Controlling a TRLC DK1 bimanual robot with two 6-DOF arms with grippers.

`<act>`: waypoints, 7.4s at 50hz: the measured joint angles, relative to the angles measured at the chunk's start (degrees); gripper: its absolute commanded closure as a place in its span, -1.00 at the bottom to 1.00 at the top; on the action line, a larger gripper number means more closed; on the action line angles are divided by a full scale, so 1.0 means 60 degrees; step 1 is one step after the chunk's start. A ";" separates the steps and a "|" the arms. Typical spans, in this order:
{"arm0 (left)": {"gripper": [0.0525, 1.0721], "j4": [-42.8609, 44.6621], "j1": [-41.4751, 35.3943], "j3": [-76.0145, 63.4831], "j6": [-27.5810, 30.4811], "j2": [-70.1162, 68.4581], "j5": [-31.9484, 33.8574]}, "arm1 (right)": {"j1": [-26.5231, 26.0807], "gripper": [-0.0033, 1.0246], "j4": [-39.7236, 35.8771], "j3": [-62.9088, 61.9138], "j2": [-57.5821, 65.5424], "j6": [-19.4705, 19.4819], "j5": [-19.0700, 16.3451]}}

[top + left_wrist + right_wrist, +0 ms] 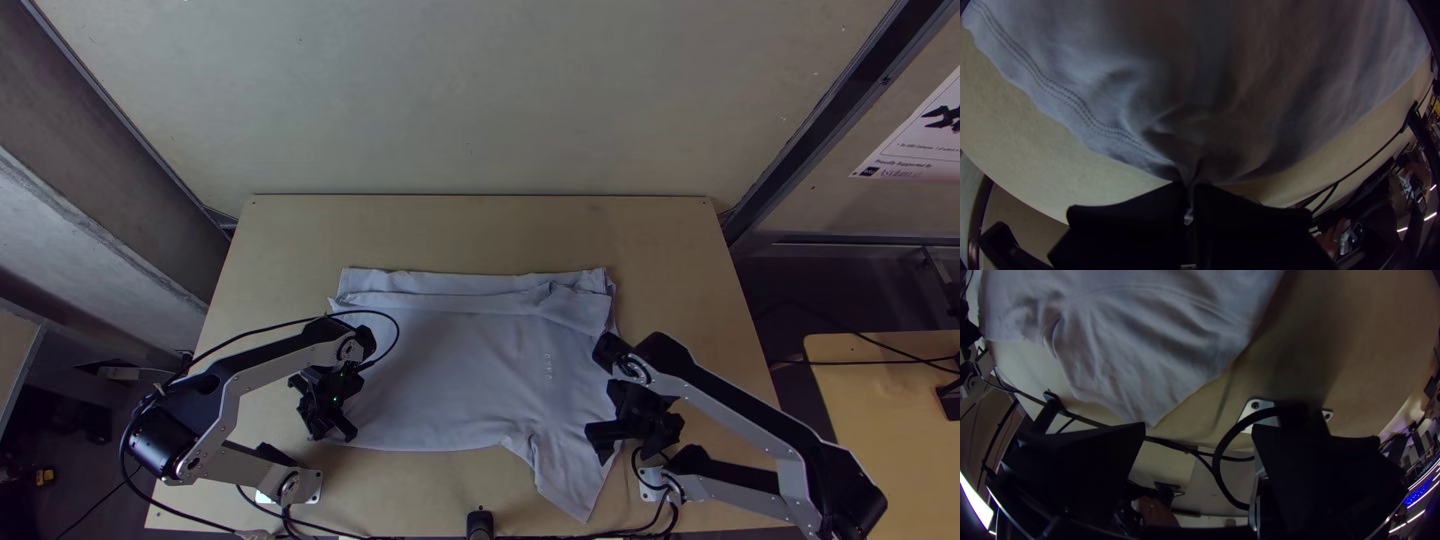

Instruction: Fold the t-shirt

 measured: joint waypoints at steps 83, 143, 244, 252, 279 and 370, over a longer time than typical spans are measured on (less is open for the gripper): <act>0.95 0.0000 0.1064 -0.0102 0.0288 -0.0590 -0.0004 | 0.1144 -0.27 0.1603 0.0488 0.3748 -0.0131 -0.0645; 0.95 0.0073 0.2561 0.1679 0.0608 -0.0667 -0.0058 | -0.2248 0.95 0.1683 0.1920 0.1206 -0.1606 0.0878; -0.92 0.1330 0.5304 0.9235 -0.0051 0.4098 0.3315 | -0.5643 -0.93 0.2076 1.1267 0.7391 -0.2426 0.1515; -0.91 0.1570 0.6364 0.9005 -0.0113 0.3577 0.5074 | -0.5668 -0.93 0.2062 1.1511 0.6488 -0.2397 0.1512; -0.91 0.3668 0.8440 0.5701 0.0328 0.2820 0.8109 | -0.6604 -0.93 0.1137 1.3497 0.5519 -0.1632 0.1005; 0.95 0.7027 0.3260 0.3985 -0.2907 0.2379 0.4787 | -0.5869 -0.93 0.1698 1.0233 0.3381 -0.1169 0.0754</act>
